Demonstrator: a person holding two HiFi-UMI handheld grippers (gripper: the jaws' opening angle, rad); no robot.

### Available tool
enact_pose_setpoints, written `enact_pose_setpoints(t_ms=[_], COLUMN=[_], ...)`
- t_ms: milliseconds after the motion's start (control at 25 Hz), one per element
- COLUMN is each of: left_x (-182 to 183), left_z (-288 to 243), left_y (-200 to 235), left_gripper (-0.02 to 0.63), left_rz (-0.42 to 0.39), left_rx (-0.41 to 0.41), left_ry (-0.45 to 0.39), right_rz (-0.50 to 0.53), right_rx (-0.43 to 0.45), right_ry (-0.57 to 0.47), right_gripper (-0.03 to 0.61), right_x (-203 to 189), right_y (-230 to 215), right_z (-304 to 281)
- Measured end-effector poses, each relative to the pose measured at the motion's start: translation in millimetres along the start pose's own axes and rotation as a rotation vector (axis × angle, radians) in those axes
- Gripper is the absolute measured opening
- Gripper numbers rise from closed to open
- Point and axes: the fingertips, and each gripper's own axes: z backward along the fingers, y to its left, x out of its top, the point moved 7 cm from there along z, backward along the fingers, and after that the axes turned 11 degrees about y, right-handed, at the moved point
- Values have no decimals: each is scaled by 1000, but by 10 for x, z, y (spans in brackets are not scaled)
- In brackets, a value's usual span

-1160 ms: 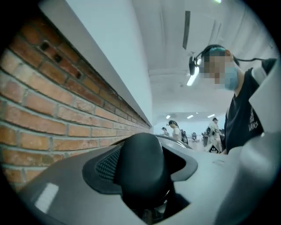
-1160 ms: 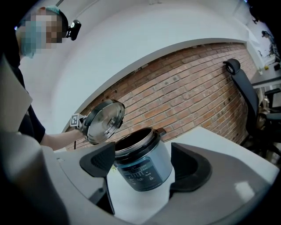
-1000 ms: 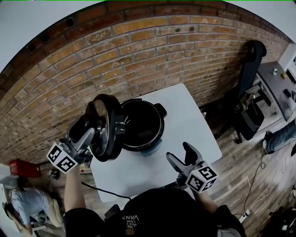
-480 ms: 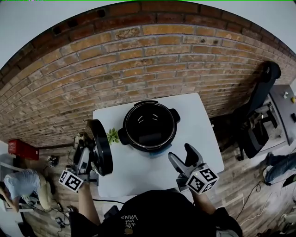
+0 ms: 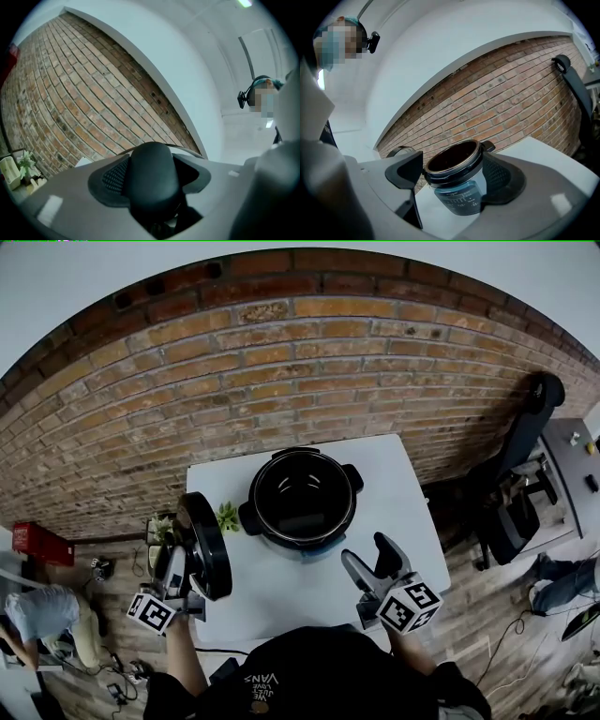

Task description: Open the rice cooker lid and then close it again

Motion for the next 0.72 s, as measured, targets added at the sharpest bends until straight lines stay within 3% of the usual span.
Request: enact_pose_setpoints(t_ms=[160, 360, 520, 720], left_x=[125, 450, 630, 603], left_z=[-172, -567, -994, -1516], left_y=[-128, -438, -754, -1177], left_gripper=[278, 278, 278, 278], left_rz=[-56, -201, -327, -440], left_rx=[-44, -145, -252, -372], left_ry=[17, 51, 132, 267], right_rz=[-16, -42, -65, -92], right_rx=[-24, -61, -93, -131], right_ry=[-11, -39, -58, -87], right_gripper=[390, 390, 390, 390], right_x=[-17, -80, -134, -188], right_y=[-60, -135, -201, -305], right_z=[106, 232, 351, 516])
